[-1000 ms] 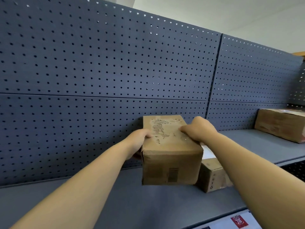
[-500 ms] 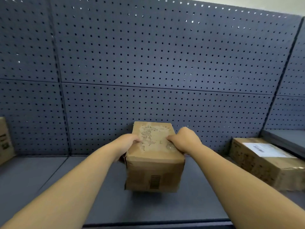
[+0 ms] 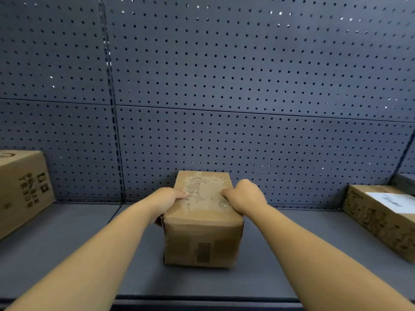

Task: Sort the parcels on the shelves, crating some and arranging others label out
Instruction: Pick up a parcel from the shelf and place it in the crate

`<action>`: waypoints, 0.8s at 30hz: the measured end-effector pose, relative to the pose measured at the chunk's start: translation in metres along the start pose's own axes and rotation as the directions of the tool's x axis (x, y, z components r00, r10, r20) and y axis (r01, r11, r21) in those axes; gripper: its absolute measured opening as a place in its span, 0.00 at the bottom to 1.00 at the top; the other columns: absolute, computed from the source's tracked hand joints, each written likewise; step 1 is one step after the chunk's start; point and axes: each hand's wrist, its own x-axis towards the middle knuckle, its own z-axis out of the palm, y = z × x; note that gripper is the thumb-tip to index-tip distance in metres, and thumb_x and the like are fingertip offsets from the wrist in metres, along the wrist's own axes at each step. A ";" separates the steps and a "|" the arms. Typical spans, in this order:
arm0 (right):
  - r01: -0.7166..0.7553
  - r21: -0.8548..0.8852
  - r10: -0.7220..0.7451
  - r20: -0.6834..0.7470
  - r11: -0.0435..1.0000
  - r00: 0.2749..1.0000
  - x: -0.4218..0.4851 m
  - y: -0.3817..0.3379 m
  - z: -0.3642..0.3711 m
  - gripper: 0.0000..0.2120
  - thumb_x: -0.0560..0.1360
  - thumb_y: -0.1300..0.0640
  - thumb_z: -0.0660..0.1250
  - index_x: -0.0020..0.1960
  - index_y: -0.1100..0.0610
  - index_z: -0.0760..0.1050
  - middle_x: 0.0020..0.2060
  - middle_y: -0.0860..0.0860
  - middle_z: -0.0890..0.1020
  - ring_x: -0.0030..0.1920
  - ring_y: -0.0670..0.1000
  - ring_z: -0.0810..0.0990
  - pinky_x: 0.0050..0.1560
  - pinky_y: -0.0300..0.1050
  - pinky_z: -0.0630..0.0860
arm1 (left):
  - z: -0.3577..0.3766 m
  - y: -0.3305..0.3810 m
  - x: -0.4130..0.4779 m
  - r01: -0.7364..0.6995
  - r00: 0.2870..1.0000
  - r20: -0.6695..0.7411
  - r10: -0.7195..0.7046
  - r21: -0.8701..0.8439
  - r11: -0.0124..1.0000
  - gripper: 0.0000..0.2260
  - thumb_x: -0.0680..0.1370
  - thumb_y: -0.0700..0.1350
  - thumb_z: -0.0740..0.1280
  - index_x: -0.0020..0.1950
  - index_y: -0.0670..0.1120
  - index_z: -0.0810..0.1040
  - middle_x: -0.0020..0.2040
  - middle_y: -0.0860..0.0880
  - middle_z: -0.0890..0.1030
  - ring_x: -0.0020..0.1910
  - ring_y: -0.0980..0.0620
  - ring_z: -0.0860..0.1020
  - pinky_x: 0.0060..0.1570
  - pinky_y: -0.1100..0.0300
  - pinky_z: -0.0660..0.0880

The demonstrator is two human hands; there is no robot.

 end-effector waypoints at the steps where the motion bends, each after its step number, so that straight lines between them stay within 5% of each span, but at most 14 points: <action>1: -0.005 0.002 0.005 -0.007 1.000 1.000 0.000 0.000 0.001 0.17 0.73 0.50 0.66 0.32 0.54 0.62 0.28 0.50 0.69 0.26 0.50 0.66 0.26 0.41 0.59 | 0.000 0.000 0.002 -0.008 1.000 0.002 0.008 0.010 1.000 0.17 0.77 0.53 0.65 0.59 0.43 0.79 0.55 0.40 0.83 0.45 0.42 0.81 0.40 0.55 0.75; 6: -0.002 -0.024 0.002 -0.002 1.000 1.000 0.001 0.000 0.000 0.16 0.74 0.49 0.65 0.33 0.54 0.63 0.28 0.49 0.69 0.27 0.50 0.67 0.26 0.42 0.61 | 0.002 0.004 0.003 -0.035 0.999 -0.019 0.038 0.115 0.993 0.13 0.78 0.52 0.64 0.54 0.44 0.80 0.51 0.42 0.84 0.51 0.39 0.82 0.48 0.53 0.77; 8: 0.014 -0.087 -0.014 0.005 0.996 1.000 0.000 -0.003 -0.002 0.15 0.74 0.49 0.64 0.34 0.54 0.64 0.31 0.50 0.71 0.29 0.50 0.68 0.28 0.42 0.63 | 0.003 0.009 0.003 -0.077 0.994 -0.057 0.092 0.232 0.970 0.13 0.78 0.52 0.64 0.55 0.44 0.77 0.51 0.45 0.81 0.48 0.45 0.80 0.43 0.55 0.74; 11: 0.099 -0.160 -0.092 0.049 0.982 0.995 0.000 -0.011 -0.005 0.17 0.76 0.45 0.60 0.57 0.56 0.73 0.55 0.55 0.75 0.48 0.56 0.77 0.45 0.48 0.75 | 0.008 0.015 0.010 -0.135 0.963 -0.140 0.229 0.483 0.865 0.28 0.78 0.55 0.63 0.74 0.43 0.62 0.66 0.45 0.72 0.56 0.47 0.75 0.49 0.58 0.70; 14: 0.222 -0.257 -0.169 0.214 0.941 0.962 0.003 -0.017 0.002 0.31 0.80 0.40 0.52 0.79 0.50 0.51 0.78 0.51 0.52 0.75 0.63 0.57 0.72 0.60 0.61 | 0.018 0.018 0.018 -0.187 0.933 -0.094 0.348 0.700 0.689 0.32 0.80 0.58 0.57 0.79 0.50 0.48 0.79 0.46 0.51 0.77 0.40 0.53 0.73 0.46 0.57; 17: 0.311 -0.334 -0.186 0.355 0.890 0.916 0.006 -0.016 0.012 0.28 0.83 0.44 0.45 0.80 0.50 0.45 0.79 0.51 0.42 0.78 0.63 0.47 0.76 0.60 0.49 | 0.028 0.019 0.026 -0.224 0.943 0.049 0.329 0.824 0.520 0.27 0.82 0.56 0.50 0.79 0.51 0.47 0.79 0.50 0.42 0.77 0.42 0.38 0.75 0.41 0.46; 24: 0.286 -0.388 -0.104 0.426 0.876 0.899 0.007 -0.020 0.018 0.27 0.84 0.50 0.46 0.80 0.53 0.42 0.79 0.51 0.39 0.79 0.58 0.47 0.77 0.57 0.49 | 0.036 0.019 0.035 -0.189 0.966 0.112 0.233 0.921 0.342 0.23 0.83 0.49 0.46 0.78 0.45 0.52 0.79 0.42 0.49 0.77 0.40 0.41 0.74 0.39 0.42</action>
